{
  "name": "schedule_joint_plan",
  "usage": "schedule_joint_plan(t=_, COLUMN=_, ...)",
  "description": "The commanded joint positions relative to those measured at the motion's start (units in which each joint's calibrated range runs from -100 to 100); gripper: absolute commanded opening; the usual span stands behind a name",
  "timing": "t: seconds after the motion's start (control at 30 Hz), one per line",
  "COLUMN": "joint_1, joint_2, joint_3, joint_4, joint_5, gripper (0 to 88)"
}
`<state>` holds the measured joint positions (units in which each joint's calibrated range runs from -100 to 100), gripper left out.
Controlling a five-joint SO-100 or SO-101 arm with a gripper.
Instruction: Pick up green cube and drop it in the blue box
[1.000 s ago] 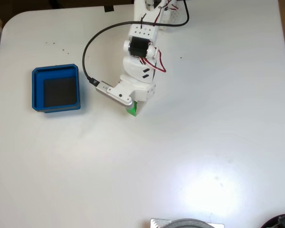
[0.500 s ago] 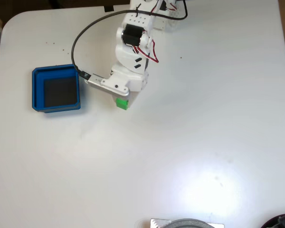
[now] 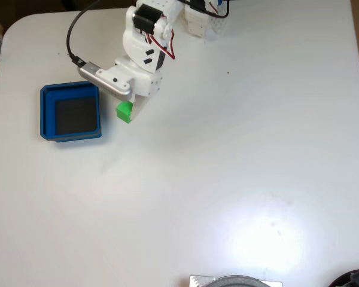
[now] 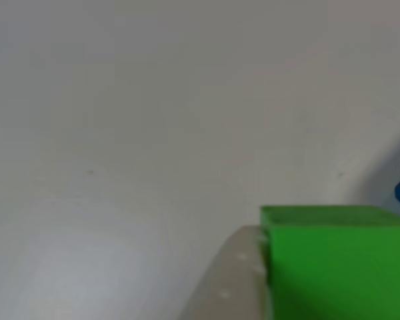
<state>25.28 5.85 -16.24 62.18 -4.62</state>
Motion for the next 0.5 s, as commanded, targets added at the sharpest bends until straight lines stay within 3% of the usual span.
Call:
schedule_joint_plan(t=0.0, joint_1=2.4, joint_2=-4.1, joint_3=-4.8, joint_4=-0.7, joint_5=0.2, gripper=2.1)
schedule_joint_plan(t=0.23, joint_1=8.2, joint_2=-2.5, joint_3=-4.9, joint_4=-2.5, joint_5=0.1, gripper=2.1)
schedule_joint_plan(t=0.47, joint_1=14.5, joint_2=1.8, joint_3=-4.9, joint_4=-11.9, joint_5=0.1, gripper=2.1)
